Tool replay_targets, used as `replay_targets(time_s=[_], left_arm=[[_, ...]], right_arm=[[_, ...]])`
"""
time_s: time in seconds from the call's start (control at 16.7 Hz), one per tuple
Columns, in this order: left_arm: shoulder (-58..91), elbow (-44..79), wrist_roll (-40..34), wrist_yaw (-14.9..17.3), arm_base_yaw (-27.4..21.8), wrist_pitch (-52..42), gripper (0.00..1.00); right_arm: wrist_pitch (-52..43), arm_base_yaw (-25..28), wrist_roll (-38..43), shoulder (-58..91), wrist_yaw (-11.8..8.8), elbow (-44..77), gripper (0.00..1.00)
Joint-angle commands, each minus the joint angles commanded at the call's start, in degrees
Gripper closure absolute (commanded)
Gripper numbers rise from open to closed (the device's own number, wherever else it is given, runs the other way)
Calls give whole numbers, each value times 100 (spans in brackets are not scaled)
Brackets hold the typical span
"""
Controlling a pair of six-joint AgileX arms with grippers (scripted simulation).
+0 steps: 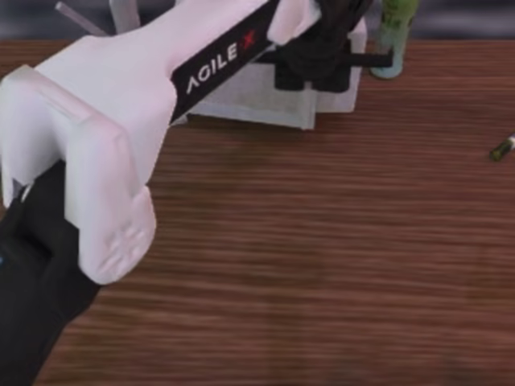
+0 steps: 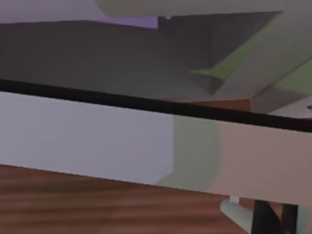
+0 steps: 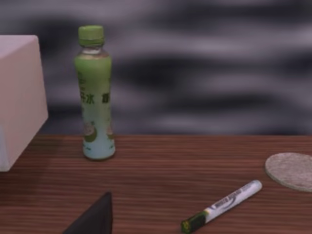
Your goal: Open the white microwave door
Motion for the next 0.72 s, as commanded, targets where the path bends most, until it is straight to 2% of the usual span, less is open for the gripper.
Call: replay_targets(time_s=[0.24,0.72], left_arm=[[-404,-690,152,76,9,411,100],[-417,-710,156,79,10,425,100]], right_arm=[[0,0,0,0,0,0,0],[0,0,0,0,0,0,0]])
